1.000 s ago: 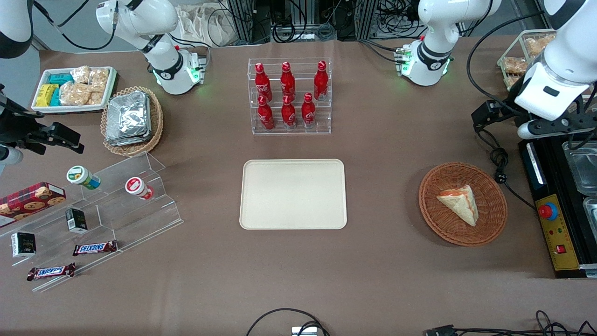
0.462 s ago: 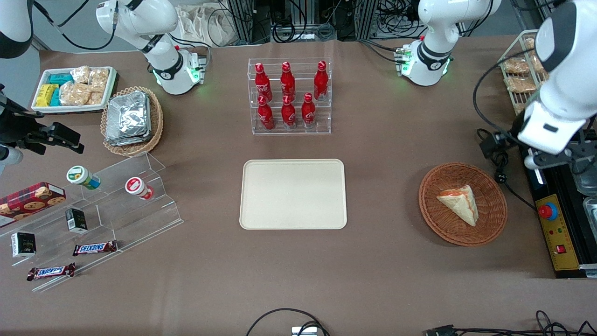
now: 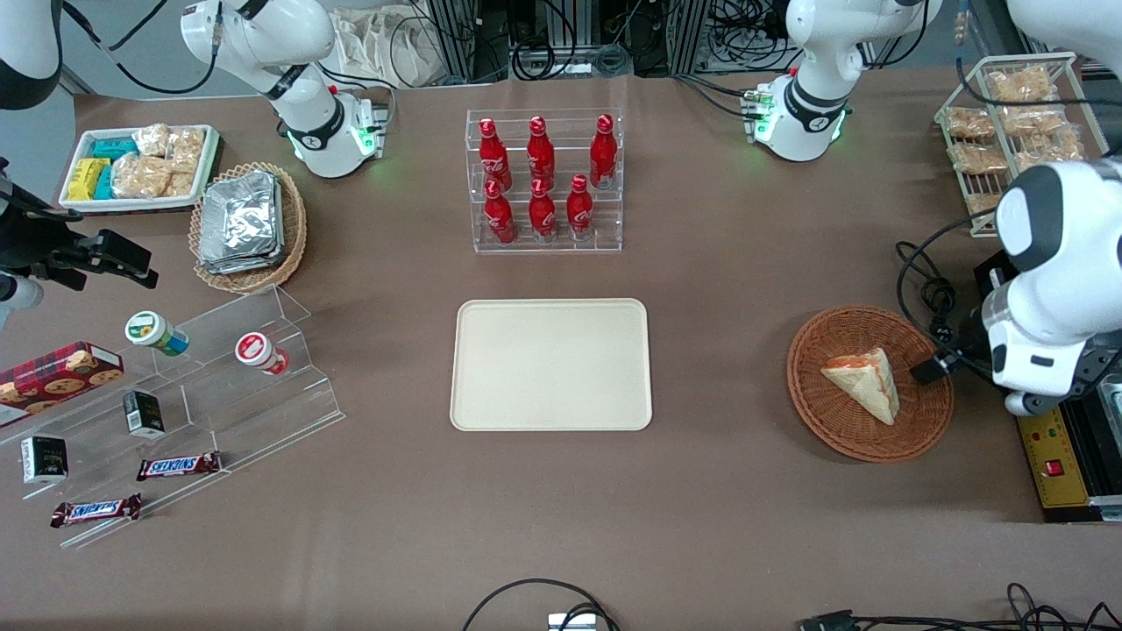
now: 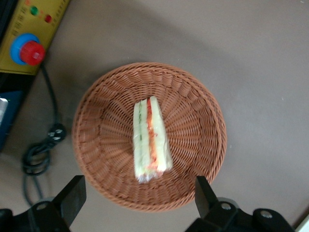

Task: Place sandwich from basket to tray
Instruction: 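Move the left gripper down over the wrapped sandwich in the wicker basket, then close the left gripper on the sandwich's wrapped edge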

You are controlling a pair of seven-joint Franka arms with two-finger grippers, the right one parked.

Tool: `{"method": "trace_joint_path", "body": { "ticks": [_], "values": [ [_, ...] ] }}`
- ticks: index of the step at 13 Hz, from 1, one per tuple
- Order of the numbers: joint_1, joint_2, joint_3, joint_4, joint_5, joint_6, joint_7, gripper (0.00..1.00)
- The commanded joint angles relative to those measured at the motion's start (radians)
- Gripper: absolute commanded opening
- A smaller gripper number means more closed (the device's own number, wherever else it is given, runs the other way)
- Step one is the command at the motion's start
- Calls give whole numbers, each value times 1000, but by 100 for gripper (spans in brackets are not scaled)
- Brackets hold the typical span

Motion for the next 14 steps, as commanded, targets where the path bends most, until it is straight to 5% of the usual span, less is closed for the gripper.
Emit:
{"method": "trace_joint_path", "body": {
  "ticks": [1, 7, 14],
  "values": [
    [-3, 60, 8, -8, -40, 62, -81, 100],
    [-18, 65, 6, -221, -38, 323, -170, 100],
    [-15, 79, 8, -281, -41, 395, -206, 100]
  ]
}}
